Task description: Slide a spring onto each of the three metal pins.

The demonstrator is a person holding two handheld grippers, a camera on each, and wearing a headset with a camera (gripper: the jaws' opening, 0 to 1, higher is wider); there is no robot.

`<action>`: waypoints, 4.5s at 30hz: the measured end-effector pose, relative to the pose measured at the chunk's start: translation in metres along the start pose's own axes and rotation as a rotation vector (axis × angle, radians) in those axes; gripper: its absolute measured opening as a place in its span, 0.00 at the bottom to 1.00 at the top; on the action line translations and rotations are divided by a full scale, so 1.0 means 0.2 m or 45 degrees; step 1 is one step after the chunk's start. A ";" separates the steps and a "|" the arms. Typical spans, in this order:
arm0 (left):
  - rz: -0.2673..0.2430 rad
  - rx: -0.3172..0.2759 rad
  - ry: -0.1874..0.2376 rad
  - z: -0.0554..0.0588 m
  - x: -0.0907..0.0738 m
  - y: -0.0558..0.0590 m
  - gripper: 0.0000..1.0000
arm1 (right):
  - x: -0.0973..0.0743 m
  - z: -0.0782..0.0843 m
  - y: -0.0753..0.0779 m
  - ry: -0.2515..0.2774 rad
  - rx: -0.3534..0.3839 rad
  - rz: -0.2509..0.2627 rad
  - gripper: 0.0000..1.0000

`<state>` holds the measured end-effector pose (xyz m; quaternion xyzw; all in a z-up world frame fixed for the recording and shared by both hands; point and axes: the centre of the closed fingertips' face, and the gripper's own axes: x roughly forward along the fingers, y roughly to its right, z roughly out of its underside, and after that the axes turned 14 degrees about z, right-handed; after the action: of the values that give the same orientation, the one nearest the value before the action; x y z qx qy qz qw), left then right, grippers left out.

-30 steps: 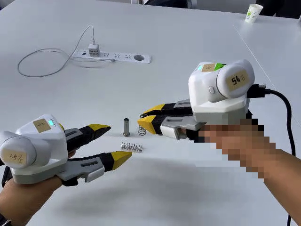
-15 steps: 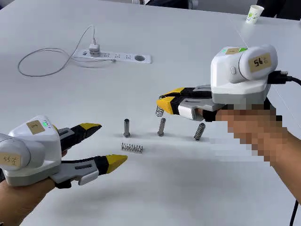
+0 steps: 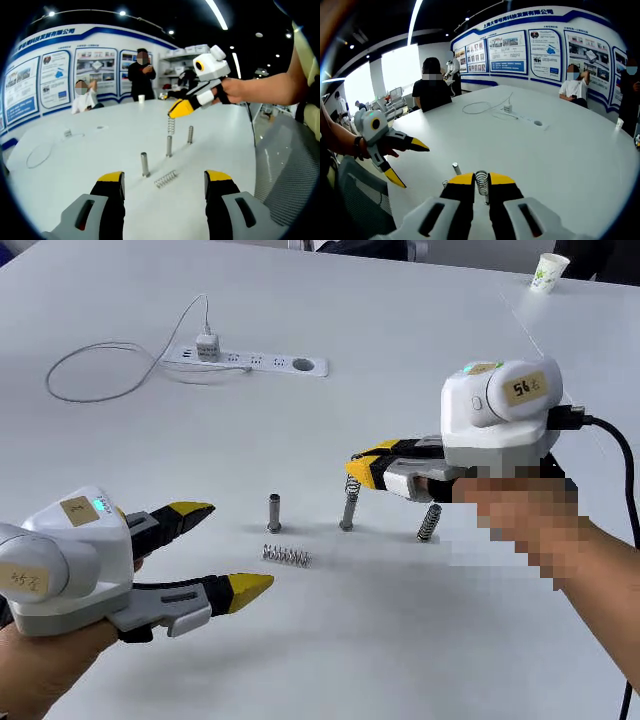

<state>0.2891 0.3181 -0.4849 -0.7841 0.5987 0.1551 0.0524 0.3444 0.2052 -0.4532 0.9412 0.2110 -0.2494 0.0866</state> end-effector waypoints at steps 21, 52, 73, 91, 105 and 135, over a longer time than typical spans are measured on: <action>0.001 -0.006 -0.007 0.02 0.00 -0.01 0.65 | 0.08 0.12 0.03 -0.035 0.065 0.015 0.11; 0.009 -0.006 -0.015 0.03 0.00 -0.01 0.63 | 0.18 0.29 0.01 -0.114 -0.009 0.028 0.12; 0.008 0.001 -0.013 0.02 -0.01 0.01 0.63 | 0.05 0.32 -0.07 -0.128 -0.031 0.002 0.16; 0.006 0.007 -0.014 0.02 -0.01 0.01 0.63 | 0.12 0.29 -0.37 -0.164 -0.197 -0.207 0.16; 0.001 -0.006 -0.020 0.04 -0.01 0.00 0.63 | 0.25 0.33 -0.50 -0.252 -0.445 -0.322 0.16; -0.004 -0.023 -0.026 0.06 -0.03 0.00 0.62 | 0.35 0.38 -0.54 -0.331 -0.587 -0.361 0.12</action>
<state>0.2851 0.3260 -0.4938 -0.7839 0.5953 0.1686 0.0516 0.3192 0.3059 -0.5602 0.8181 0.3784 -0.3229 0.2885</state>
